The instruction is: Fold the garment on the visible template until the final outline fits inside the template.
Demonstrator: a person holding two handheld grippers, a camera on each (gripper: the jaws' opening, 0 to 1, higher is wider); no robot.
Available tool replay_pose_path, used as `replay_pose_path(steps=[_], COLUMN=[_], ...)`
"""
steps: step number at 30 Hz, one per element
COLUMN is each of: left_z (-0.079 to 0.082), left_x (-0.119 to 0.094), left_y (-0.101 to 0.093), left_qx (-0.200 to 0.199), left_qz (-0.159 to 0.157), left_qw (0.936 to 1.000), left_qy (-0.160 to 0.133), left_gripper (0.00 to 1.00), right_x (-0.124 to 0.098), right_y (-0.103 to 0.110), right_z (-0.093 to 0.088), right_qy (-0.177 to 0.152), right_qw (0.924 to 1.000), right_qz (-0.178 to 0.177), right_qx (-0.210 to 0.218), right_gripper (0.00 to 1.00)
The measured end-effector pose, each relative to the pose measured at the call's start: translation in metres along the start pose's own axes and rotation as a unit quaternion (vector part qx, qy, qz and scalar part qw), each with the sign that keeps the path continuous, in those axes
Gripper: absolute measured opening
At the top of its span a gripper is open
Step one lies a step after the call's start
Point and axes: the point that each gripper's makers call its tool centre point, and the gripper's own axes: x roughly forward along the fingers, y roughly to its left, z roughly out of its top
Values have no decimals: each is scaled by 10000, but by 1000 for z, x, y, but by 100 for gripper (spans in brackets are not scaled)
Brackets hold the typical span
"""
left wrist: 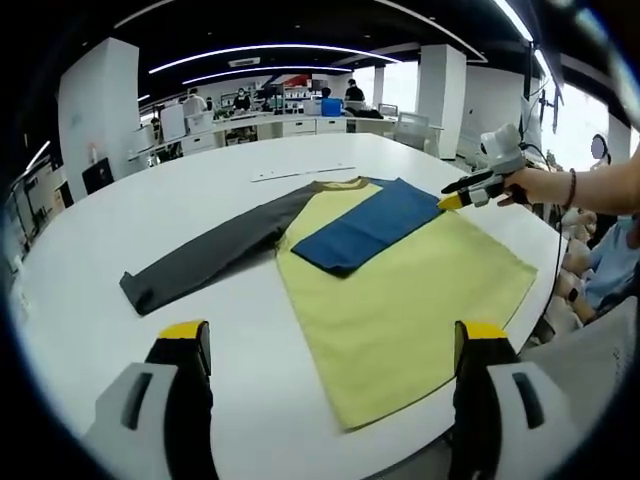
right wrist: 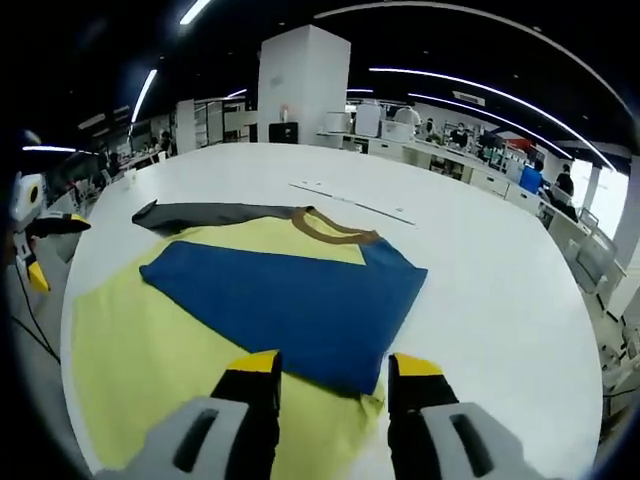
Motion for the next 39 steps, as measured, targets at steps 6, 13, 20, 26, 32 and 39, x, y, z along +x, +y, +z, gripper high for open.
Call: replay_pose_path(steps=[6,13,20,26,32,39], left_z=[-2,-3,-5,-8,-8,-12], left_x=[0,0,0,-1,0,0], left_y=[1,1,3,3,2,5], left_qx=[-28,-40,-90,-129,-120,-145], left_qz=[10,-14,-4,-3,-4,28], left_qw=[10000,10000,9999,9999,9998,9997], left_qy=[37,57,64,103,135,178], left_gripper=[99,99,98,97,97,98], right_x=[-1,-1,1,1,1,1], right_y=[-8,-12,-15,-17,-21,-30], right_z=[-11,-16,-18,-18,-16,-23], right_qy=[177,291,416,476,461,525], right_qw=[9997,9988,9972,9960,9958,9968], right_qz=[-129,-234,-296,-334,-397,-474], right_qx=[-123,-304,-551,-681,-681,-361], right_gripper=[26,16,10,1,0,0])
